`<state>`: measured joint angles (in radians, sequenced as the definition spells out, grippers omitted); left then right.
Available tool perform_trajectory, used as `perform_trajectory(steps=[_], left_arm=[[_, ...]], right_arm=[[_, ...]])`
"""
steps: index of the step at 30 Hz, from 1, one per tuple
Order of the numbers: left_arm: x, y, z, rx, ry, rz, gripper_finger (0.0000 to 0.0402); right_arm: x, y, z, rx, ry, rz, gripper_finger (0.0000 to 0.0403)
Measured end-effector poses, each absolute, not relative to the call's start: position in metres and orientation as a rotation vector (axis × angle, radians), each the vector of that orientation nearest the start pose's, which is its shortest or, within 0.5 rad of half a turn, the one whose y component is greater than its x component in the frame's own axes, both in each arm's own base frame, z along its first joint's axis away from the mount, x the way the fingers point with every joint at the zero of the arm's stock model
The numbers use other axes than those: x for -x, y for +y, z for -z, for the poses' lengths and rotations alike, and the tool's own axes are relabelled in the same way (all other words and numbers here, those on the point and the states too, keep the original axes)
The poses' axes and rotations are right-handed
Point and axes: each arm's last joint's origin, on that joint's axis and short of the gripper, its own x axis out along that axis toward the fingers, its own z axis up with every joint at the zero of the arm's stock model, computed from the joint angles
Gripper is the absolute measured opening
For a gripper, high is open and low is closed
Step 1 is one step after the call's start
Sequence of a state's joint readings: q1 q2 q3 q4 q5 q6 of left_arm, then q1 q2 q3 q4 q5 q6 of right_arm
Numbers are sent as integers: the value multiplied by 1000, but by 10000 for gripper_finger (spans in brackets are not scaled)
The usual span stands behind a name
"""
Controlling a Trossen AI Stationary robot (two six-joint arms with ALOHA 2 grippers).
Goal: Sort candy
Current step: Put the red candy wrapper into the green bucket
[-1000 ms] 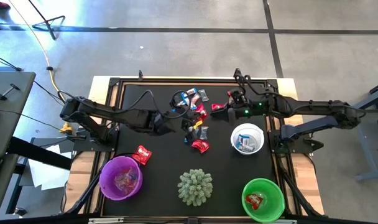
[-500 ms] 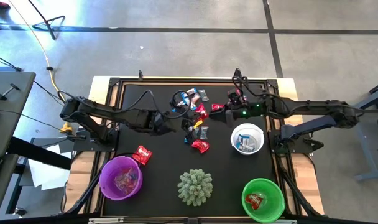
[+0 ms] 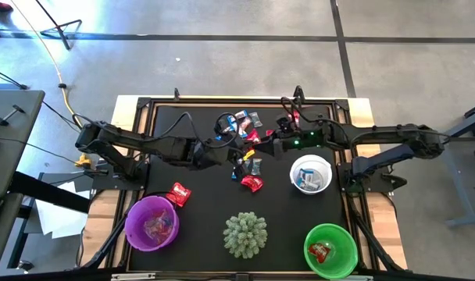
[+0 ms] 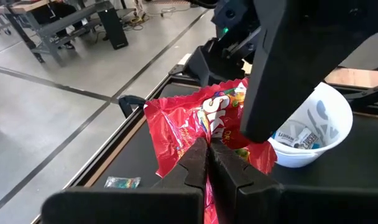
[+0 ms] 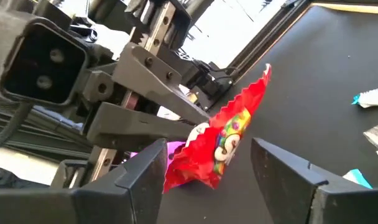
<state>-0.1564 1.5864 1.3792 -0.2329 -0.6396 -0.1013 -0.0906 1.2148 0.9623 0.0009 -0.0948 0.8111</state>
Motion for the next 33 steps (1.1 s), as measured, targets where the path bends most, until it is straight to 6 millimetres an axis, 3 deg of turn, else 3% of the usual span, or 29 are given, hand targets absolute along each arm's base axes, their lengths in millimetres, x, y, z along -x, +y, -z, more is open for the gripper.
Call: perform_trajectory(steps=[6,18,28,33], left_arm=[[-357,-42,-337,-49,380,-483,0],[-356,-42,-337,-51,381,-483,0],[-353,-46,-340,-50,380,-465,2],[-348,-49,-345,-42,368,-442,21]], right_arm=[[-273,-22,-328,-823,205,84,190],[-273,-23,-327,-801,205,90,15],[-273,-23,-327,-803,204,93,9],[-273,-23,-327,-801,203,94,5]])
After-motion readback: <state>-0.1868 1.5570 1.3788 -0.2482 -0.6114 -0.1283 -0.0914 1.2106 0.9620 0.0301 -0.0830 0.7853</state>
